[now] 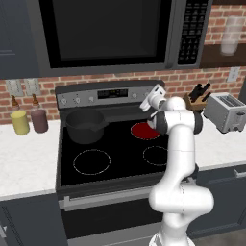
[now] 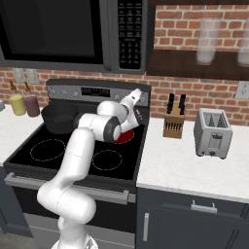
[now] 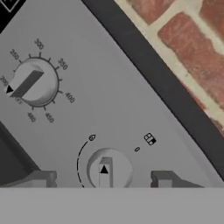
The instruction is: Turn off the rear right burner of the stove.
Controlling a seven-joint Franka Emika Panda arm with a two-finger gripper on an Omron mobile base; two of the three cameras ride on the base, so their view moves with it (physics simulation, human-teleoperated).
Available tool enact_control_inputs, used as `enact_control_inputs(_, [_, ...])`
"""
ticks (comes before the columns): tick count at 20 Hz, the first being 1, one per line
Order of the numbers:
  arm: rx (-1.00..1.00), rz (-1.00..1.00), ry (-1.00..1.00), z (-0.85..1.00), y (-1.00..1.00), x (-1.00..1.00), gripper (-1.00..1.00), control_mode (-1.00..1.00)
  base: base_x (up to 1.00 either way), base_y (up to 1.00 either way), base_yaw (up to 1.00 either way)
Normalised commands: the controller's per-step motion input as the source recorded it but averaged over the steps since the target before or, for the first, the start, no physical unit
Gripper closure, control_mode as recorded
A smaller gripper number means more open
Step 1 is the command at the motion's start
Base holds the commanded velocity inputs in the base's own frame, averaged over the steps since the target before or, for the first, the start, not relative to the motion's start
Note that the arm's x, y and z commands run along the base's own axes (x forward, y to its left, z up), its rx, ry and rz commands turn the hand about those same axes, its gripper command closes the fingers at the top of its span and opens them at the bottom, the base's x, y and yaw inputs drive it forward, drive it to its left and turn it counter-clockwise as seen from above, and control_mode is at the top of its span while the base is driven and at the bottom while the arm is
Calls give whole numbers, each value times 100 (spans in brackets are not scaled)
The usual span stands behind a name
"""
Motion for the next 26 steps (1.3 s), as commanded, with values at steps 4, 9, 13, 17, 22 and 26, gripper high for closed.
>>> enact_control_inputs(4, [0,0,0,0,0,27,-100,-100,0,0,0])
enact_control_inputs(9, [0,0,0,0,0,18,-100,-100,0,0,0])
enact_control_inputs(13, [0,0,0,0,3,1,-100,-100,0,0,0])
enact_control_inputs(17, [0,0,0,0,4,0,-100,-100,0,0,0])
enact_control_inputs(22, [0,0,0,0,0,0,100,-100,0,0,0])
enact_control_inputs(26, [0,0,0,0,0,0,100,-100,0,0,0])
